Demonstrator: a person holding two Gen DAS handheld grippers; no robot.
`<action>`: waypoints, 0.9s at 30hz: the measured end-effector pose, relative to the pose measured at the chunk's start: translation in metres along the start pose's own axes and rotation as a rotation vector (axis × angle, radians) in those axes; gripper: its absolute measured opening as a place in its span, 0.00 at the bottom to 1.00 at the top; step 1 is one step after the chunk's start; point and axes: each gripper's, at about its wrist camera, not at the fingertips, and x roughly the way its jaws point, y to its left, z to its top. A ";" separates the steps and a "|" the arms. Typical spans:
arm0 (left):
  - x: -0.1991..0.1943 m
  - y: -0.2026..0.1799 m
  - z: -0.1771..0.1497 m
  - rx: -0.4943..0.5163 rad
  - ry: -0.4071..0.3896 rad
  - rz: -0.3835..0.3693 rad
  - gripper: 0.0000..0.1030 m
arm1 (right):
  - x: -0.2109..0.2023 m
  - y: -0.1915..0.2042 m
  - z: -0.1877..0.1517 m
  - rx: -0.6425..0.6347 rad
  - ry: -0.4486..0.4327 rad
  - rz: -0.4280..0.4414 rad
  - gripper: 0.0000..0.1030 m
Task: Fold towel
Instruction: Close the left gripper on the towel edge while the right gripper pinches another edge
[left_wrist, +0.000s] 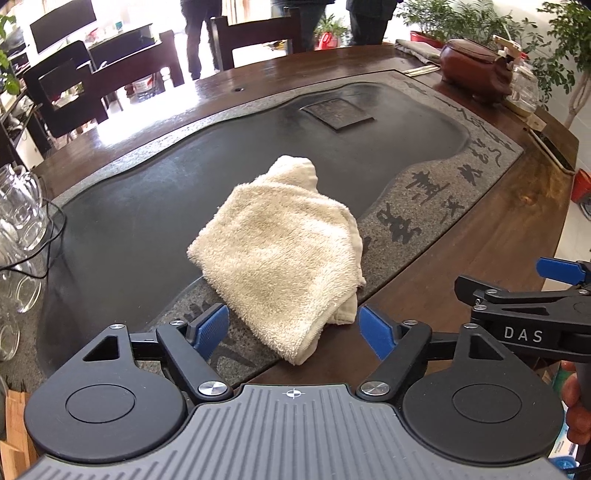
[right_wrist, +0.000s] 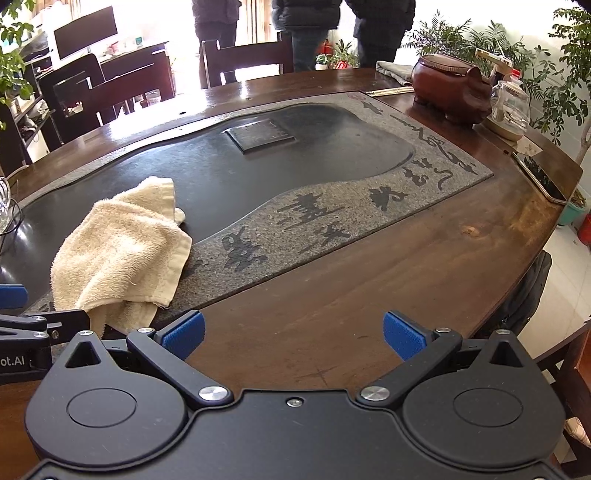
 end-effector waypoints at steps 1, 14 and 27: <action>0.001 -0.001 0.001 0.003 0.002 -0.002 0.71 | 0.001 0.000 0.000 0.002 0.002 0.000 1.00; 0.020 -0.014 0.015 0.054 0.032 -0.012 0.55 | 0.006 -0.004 -0.001 0.014 0.016 0.001 1.00; 0.041 -0.018 0.024 0.066 0.089 -0.025 0.21 | 0.008 -0.009 -0.001 0.026 0.021 -0.001 1.00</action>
